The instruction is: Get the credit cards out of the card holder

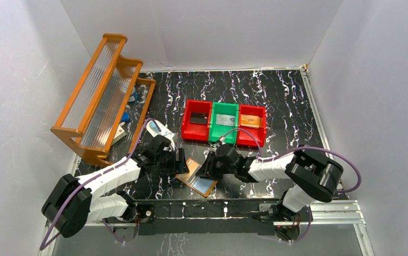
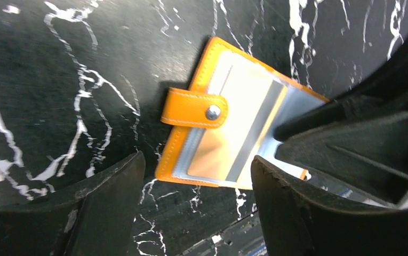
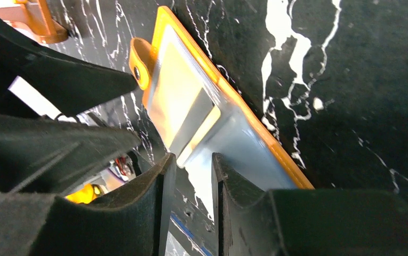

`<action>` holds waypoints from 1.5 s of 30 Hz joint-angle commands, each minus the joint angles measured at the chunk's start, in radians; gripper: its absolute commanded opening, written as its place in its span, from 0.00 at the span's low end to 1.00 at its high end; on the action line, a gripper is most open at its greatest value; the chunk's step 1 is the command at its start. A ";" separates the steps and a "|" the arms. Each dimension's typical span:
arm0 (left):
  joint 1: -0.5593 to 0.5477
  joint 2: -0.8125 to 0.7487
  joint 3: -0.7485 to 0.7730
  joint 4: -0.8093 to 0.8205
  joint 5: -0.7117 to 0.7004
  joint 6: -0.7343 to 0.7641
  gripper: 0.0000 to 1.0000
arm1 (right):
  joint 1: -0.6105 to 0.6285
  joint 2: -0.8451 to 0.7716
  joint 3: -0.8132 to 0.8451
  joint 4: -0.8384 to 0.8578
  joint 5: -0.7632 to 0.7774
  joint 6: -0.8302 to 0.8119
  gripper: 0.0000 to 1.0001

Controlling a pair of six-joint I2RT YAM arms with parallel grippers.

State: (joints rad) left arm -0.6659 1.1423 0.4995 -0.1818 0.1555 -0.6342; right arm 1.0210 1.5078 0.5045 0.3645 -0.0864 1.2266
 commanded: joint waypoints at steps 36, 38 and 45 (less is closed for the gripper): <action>-0.127 -0.010 -0.118 0.061 0.050 -0.142 0.48 | -0.002 0.015 0.001 0.033 -0.059 -0.150 0.18; -0.127 0.008 -0.109 0.043 0.024 -0.141 0.48 | -0.001 0.015 0.005 0.035 -0.064 -0.160 0.16; -0.136 0.069 -0.081 -0.032 -0.066 -0.139 0.49 | -0.001 -0.004 -0.008 0.038 -0.043 -0.150 0.07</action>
State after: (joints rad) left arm -0.7979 1.1622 0.4324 -0.0925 0.2615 -0.8001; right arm 1.0149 1.5410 0.4843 0.4225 -0.1368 1.1000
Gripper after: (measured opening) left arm 0.484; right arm 0.092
